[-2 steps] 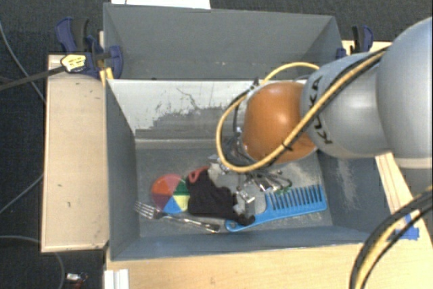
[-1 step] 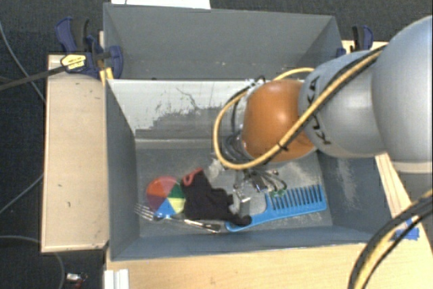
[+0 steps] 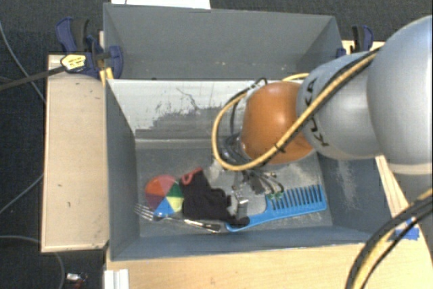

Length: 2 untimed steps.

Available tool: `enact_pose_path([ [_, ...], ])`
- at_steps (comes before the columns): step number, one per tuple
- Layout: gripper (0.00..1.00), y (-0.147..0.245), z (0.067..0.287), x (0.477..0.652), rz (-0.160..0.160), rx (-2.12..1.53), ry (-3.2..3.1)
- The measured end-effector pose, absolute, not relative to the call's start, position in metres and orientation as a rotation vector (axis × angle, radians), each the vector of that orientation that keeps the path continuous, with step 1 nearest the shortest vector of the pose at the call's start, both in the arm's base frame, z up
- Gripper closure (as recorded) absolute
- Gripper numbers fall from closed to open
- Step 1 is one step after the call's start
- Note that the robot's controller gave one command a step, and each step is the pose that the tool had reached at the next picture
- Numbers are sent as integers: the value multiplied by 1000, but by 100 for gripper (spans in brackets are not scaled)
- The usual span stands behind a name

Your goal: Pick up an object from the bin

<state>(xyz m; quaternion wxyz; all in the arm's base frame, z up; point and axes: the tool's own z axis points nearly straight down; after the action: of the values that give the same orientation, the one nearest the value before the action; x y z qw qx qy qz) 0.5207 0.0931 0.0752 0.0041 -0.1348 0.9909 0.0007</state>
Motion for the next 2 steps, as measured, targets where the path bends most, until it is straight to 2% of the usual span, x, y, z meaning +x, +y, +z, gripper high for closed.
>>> enact_pose_path([
  [1,100,89,72,518,2,-250,3125],
  [2,100,89,72,518,3,-250,3125],
])
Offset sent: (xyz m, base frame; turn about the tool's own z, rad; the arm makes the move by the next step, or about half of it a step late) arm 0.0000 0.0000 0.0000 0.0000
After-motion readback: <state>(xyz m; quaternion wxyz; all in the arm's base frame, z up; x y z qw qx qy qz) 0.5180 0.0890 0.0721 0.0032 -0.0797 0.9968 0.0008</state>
